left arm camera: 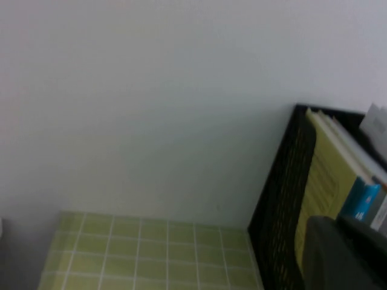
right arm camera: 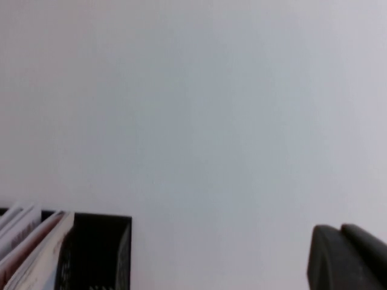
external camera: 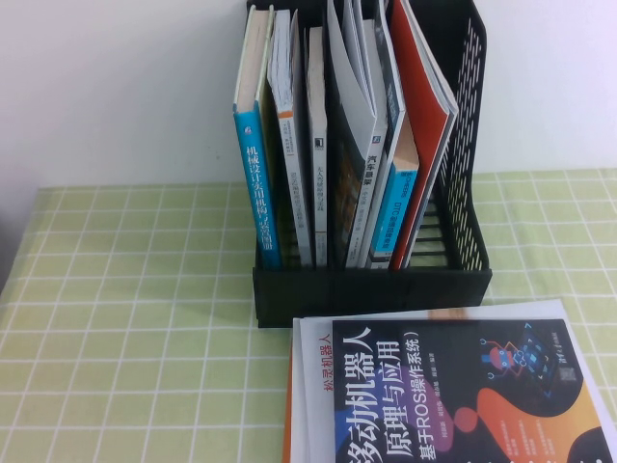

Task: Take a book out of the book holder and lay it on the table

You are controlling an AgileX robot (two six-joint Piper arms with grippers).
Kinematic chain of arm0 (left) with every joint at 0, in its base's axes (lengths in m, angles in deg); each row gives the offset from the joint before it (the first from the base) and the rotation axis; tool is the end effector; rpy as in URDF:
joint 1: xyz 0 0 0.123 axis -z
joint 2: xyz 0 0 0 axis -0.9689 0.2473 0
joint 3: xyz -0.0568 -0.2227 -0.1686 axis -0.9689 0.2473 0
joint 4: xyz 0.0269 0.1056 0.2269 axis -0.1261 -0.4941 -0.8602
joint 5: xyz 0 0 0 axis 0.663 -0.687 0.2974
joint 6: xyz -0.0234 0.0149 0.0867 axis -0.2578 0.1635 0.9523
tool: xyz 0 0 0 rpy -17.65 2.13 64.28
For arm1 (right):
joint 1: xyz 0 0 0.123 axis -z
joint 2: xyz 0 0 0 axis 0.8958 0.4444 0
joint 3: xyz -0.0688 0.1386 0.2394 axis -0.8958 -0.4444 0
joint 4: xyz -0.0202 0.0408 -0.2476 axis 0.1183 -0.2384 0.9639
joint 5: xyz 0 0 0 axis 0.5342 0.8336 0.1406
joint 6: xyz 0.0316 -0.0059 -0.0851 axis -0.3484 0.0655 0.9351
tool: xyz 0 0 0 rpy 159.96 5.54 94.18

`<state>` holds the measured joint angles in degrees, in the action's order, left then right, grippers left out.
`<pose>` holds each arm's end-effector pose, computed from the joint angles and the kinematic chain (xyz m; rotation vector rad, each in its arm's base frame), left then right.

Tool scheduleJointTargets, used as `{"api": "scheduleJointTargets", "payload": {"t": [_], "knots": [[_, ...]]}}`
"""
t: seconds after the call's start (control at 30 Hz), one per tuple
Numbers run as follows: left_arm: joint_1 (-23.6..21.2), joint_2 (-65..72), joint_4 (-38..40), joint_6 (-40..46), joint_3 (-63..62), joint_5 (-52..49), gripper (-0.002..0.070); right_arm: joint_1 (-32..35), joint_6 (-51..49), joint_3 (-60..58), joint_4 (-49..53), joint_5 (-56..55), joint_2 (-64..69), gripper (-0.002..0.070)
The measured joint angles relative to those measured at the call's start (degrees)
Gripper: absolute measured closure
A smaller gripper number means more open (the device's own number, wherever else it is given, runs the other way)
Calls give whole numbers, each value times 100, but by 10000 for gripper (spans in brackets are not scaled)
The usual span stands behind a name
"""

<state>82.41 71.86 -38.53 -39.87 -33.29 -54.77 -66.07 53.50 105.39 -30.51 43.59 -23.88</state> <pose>0.0853 -0.0082 0.3918 -0.1679 1.6430 -0.3026 0.0708 0.0026 0.4205 -0.0725 1.3485 -0.0265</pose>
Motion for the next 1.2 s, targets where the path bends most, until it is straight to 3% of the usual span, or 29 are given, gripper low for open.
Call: {"api": "scheduleJointTargets", "payload": {"t": [0.1, 0.23, 0.37, 0.5, 0.63, 0.8, 0.9, 1.2], "knots": [[0, 517, 383, 419, -40, 74, 678, 0, 52, 0, -196, 31, 324, 678], [0, 1052, 1466, 1020, -40, 276, 678, 0, -145, 0, -1005, 348, 553, 678], [100, 1617, 3164, 3199, -76, 337, 678, 0, 52, 13, -1745, 944, 895, 678], [395, 2380, 5228, 5979, -462, 141, 678, 0, 1389, 13, -2873, 1298, 1418, 678], [657, 3229, 6438, 7240, -1004, -64, 678, 0, 3694, -53, -4847, 1312, 1896, 678], [1071, 4283, 6706, 7718, -1847, -236, 678, -213, 8044, -509, -8476, 1106, 2504, 678], [1358, 4815, 6727, 7899, -2307, -264, 678, -511, 9757, -662, -9534, 820, 3013, 678], [2086, 6139, 6490, 8030, -3508, -309, 678, -1206, 10374, 2, -9911, 903, 4893, 645]]}}
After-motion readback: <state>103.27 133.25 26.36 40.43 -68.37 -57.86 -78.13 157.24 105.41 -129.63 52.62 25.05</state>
